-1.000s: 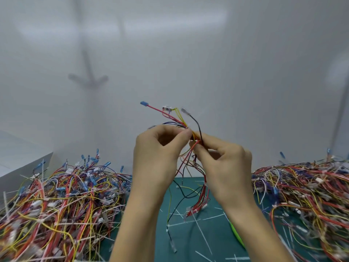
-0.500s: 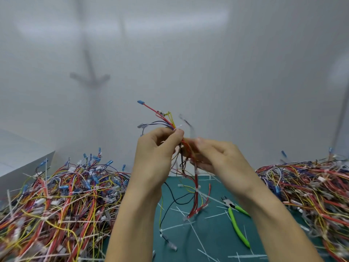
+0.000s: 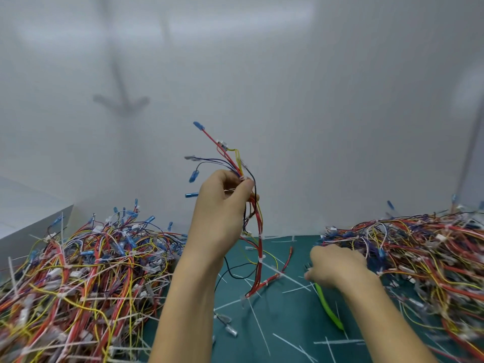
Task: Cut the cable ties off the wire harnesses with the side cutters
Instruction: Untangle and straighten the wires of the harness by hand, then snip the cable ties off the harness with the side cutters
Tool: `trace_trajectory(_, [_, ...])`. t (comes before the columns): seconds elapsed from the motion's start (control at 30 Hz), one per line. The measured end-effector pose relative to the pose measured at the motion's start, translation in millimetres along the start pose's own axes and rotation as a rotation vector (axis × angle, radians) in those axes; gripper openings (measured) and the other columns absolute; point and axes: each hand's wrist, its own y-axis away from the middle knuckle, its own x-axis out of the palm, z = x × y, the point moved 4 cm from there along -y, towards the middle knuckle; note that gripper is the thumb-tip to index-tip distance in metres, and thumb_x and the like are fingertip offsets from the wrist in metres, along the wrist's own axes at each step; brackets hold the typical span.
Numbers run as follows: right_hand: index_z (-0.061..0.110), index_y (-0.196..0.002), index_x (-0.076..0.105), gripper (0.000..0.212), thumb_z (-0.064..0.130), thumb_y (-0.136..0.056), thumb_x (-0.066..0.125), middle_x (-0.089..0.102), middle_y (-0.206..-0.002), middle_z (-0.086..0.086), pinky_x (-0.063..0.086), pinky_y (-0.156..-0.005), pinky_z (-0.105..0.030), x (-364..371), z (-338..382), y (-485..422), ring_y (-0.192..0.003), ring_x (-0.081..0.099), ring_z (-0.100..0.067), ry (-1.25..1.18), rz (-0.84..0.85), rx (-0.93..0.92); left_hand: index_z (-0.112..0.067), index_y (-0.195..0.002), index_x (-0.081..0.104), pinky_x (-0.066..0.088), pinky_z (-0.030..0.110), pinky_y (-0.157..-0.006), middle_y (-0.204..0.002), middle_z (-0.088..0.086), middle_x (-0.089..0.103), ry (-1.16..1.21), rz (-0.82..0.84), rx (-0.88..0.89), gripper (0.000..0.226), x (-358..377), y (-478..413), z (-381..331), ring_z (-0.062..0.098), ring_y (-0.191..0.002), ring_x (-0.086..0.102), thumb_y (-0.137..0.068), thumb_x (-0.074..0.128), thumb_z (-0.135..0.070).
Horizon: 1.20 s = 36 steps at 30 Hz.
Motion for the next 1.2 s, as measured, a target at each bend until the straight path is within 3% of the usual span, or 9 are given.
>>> trace_trajectory(0.13, [0.021,-0.130,0.055,0.036,0.034,-0.096,0.053,0.058,-0.135,-0.003,0.044,-0.089,-0.039,22.3,-9.6,-11.2,-0.122,0.056,-0.027,0.009,0.087,0.053,-0.012,-0.088,0.063,0.054,0.039,-0.091,-0.081,-0.002,0.073,0.011,0.045,-0.011,0.009,5.9,1.8,-0.4,0.012,-0.084,0.072,-0.095,0.060,-0.016])
trace_trajectory(0.27, [0.024,-0.134,0.054,0.050,0.047,-0.090,0.059,0.052,-0.141,-0.007,0.047,-0.098,-0.042,32.8,-14.2,-16.3,-0.126,0.052,-0.029,-0.015,0.115,0.109,-0.013,-0.085,0.063,0.052,0.048,-0.095,-0.079,-0.003,0.074,0.011,0.067,-0.005,0.010,8.3,3.3,-1.7,0.019,-0.088,0.072,-0.094,0.061,-0.017])
trace_trajectory(0.53, [0.021,-0.127,0.057,0.047,0.048,-0.088,0.056,0.058,-0.133,-0.006,0.047,-0.090,-0.037,36.3,-13.7,-21.0,-0.122,0.054,-0.031,-0.069,0.062,0.143,-0.009,-0.085,0.069,0.056,0.030,-0.082,-0.085,0.006,0.075,0.053,0.113,0.000,0.010,8.4,1.8,0.9,0.017,-0.083,0.073,-0.093,0.064,-0.012])
trace_trajectory(0.63, [0.016,-0.121,0.060,0.047,0.050,-0.092,0.044,0.061,-0.129,-0.011,0.043,-0.084,-0.037,22.9,-8.0,-19.2,-0.114,0.058,-0.030,-0.166,-0.012,0.097,-0.015,-0.077,0.074,0.057,0.027,-0.079,-0.088,0.010,0.075,0.083,0.112,0.015,0.015,6.9,3.0,0.1,0.026,-0.087,0.072,-0.090,0.067,-0.010])
trace_trajectory(0.73, [0.009,-0.119,0.056,0.045,0.042,-0.099,0.033,0.057,-0.130,-0.022,0.045,-0.090,-0.039,-3.0,-5.2,-9.9,-0.114,0.057,-0.035,-0.393,-0.095,0.026,-0.016,-0.076,0.074,0.056,0.023,-0.076,-0.091,0.014,0.073,0.089,0.103,0.027,0.016,5.2,3.0,-0.3,0.019,-0.080,0.068,-0.090,0.067,-0.011])
trace_trajectory(0.83, [0.011,-0.098,0.054,0.031,0.023,-0.105,0.026,0.057,-0.105,-0.016,0.044,-0.080,-0.037,-35.2,-3.3,3.6,-0.101,0.058,-0.035,-0.629,-0.252,-0.080,-0.015,-0.080,0.075,0.056,0.021,-0.077,-0.091,0.011,0.074,0.082,0.094,0.014,0.015,3.8,1.6,1.1,0.020,-0.082,0.070,-0.092,0.065,-0.013])
trace_trajectory(0.97, [0.016,-0.092,0.063,0.034,0.039,-0.100,0.040,0.065,-0.083,-0.004,0.055,-0.079,-0.048,-72.3,-7.1,29.8,-0.081,0.065,-0.027,-1.022,-0.527,-0.221,-0.014,-0.085,0.074,0.056,0.023,-0.081,-0.089,0.005,0.076,0.052,0.087,0.009,0.011,3.7,1.0,1.7,0.020,-0.090,0.071,-0.092,0.066,-0.016])
trace_trajectory(1.03, [0.022,-0.086,0.065,0.036,0.049,-0.097,0.045,0.065,-0.075,0.003,0.058,-0.073,-0.044,-85.6,-6.5,46.7,-0.070,0.065,-0.018,-1.149,-0.557,-0.353,-0.015,-0.084,0.073,0.057,0.025,-0.082,-0.089,0.004,0.076,0.051,0.089,0.006,0.010,3.5,0.9,1.8,0.017,-0.087,0.072,-0.091,0.067,-0.016])
trace_trajectory(1.2, [0.029,-0.086,0.065,0.042,0.064,-0.081,0.043,0.067,-0.078,0.007,0.052,-0.070,-0.035,-92.7,-2.2,66.7,-0.073,0.065,-0.013,-0.856,-0.452,-0.449,-0.017,-0.081,0.073,0.054,0.019,-0.079,-0.086,-0.004,0.076,0.047,0.094,0.022,0.004,3.3,1.2,1.0,0.008,-0.082,0.070,-0.084,0.074,-0.020])
